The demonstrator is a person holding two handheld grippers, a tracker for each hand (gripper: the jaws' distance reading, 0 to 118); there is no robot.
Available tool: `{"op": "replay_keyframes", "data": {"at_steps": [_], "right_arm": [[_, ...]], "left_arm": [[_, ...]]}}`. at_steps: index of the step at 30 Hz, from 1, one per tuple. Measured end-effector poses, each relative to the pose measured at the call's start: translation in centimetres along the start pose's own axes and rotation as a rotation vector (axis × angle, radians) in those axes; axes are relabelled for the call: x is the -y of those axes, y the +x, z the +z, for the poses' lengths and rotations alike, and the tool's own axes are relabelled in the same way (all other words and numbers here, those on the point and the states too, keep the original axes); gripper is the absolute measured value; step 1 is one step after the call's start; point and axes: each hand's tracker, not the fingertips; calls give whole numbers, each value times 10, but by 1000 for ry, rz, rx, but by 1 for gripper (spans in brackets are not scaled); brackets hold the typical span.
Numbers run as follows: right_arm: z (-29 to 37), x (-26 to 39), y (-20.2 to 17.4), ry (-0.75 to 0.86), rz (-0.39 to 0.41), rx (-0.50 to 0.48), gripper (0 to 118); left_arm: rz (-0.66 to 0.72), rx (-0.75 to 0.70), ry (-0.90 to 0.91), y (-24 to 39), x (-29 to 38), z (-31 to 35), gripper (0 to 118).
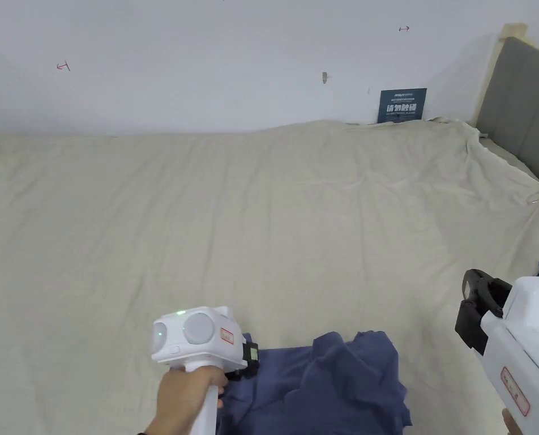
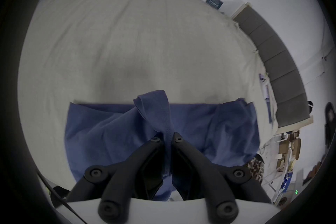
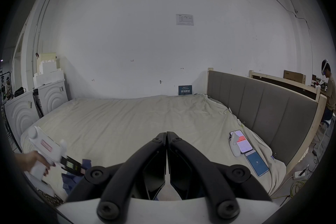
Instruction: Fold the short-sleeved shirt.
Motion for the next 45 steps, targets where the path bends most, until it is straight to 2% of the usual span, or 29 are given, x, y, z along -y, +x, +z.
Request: {"op": "replay_keyframes", "data": {"at_steps": [2, 3, 5, 7, 10, 14, 18, 21, 23, 24, 25, 27, 29, 30, 33, 40, 43, 45], "right_arm": [[1, 1, 1, -5, 0, 4, 0], [1, 1, 1, -6, 1, 5, 0], [2, 2, 2, -9, 0, 6, 0], [3, 2, 2, -10, -2, 7, 0], [3, 1, 3, -10, -5, 9, 0], [3, -1, 2, -7, -2, 5, 0], [4, -7, 1, 3, 5, -3, 0], [5, -12, 0, 14, 10, -4, 0], [4, -14, 0, 13, 7, -12, 0], [3, -14, 0, 13, 8, -14, 0], [3, -15, -1, 15, 13, -14, 0], [3, -16, -3, 19, 18, -16, 0], [4, -17, -4, 24, 13, -21, 0], [4, -17, -5, 25, 11, -21, 0], [5, -17, -7, 25, 9, -22, 0], [7, -13, -8, 12, 13, -28, 0], [7, -11, -4, 7, 11, -20, 0], [7, -9, -1, 0, 8, -13, 0]], "left_arm": [[-11, -39, -22, 6, 5, -15, 6], [-13, -46, -23, 8, 7, -21, 11], [-10, -47, -25, 10, 9, -26, 31], [16, 5, -15, 12, 11, -21, 61], [18, 48, -8, 20, 10, -9, 87], [5, 125, 63, 20, 9, 26, 88], [35, 185, 256, 2, 12, 85, 88], [49, 200, 375, -17, 16, 125, 88], [26, 173, 478, -29, 21, 146, 82], [0, 143, 530, -32, 25, 154, 72], [-37, 108, 570, -36, 29, 160, 50], [-102, 12, 609, -40, 34, 163, 20], [-159, -50, 647, -46, 43, 160, 3], [-192, -87, 662, -48, 47, 155, 0], [-234, -180, 667, -56, 60, 136, 0], [-208, -183, 591, -69, 81, 81, 0], [-143, -123, 541, -71, 88, 60, 0], [-166, -139, 526, -67, 95, 45, 0]]}}
